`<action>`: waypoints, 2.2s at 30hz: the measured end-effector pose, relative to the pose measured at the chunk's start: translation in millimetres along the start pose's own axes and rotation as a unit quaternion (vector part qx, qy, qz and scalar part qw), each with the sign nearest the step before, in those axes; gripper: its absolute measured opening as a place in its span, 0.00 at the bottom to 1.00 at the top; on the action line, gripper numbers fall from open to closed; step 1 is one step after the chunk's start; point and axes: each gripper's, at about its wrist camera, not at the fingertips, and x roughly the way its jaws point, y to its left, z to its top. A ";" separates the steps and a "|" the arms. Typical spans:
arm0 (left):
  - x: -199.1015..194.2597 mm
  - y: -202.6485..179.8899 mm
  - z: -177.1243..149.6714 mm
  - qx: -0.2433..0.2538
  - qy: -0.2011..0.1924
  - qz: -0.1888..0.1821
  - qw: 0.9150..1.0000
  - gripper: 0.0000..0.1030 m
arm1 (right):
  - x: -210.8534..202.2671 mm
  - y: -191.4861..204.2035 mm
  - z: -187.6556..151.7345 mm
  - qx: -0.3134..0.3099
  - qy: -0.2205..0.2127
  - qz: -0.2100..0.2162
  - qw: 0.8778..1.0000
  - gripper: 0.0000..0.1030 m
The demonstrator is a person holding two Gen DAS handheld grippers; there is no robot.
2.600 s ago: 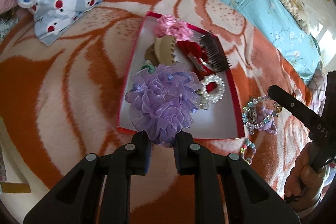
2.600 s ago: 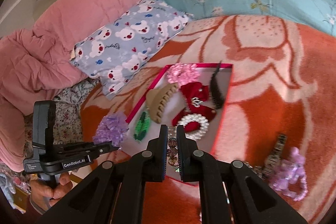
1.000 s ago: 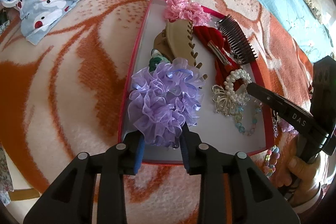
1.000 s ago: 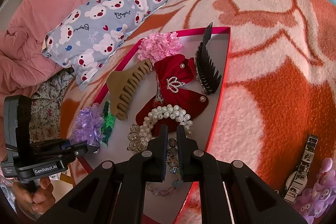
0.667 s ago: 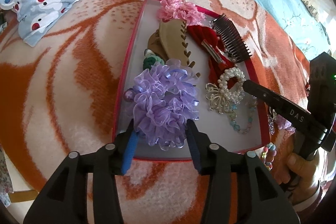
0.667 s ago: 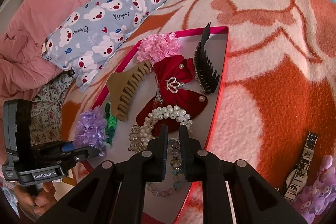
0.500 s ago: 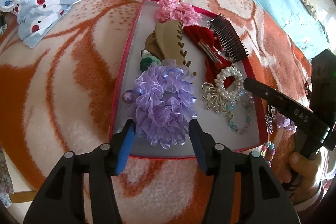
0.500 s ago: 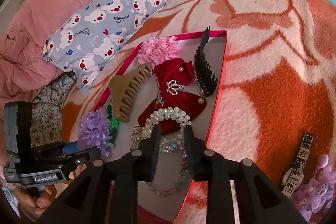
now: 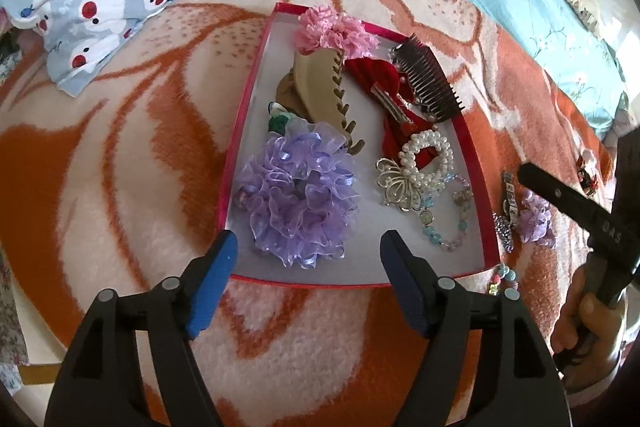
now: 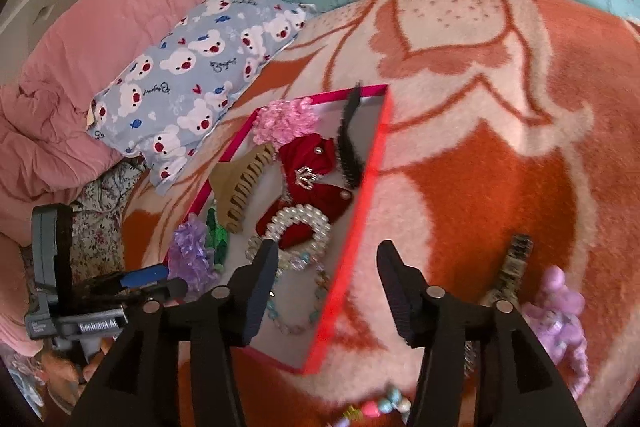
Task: Organize jewelry
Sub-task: 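Move both tools back over the blanket toward the pastel bead bracelet and lilac hair tie, then grasp the pastel bead bracelet with the left tool while the right tool grasps the lilac hair tie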
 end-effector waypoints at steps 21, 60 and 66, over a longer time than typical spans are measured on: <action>-32.3 -53.3 -11.5 0.039 -0.015 -0.037 0.998 0.72 | -88.7 -72.1 -39.2 0.076 -0.029 -0.066 0.995 0.61; 40.3 -170.8 -73.6 0.150 0.087 -0.081 0.982 0.72 | -48.9 -103.9 -48.3 0.038 0.023 -0.121 0.992 0.40; 47.1 -186.9 -76.9 0.180 0.083 -0.077 0.977 0.38 | -49.9 -102.6 -50.4 0.038 0.026 -0.114 0.992 0.06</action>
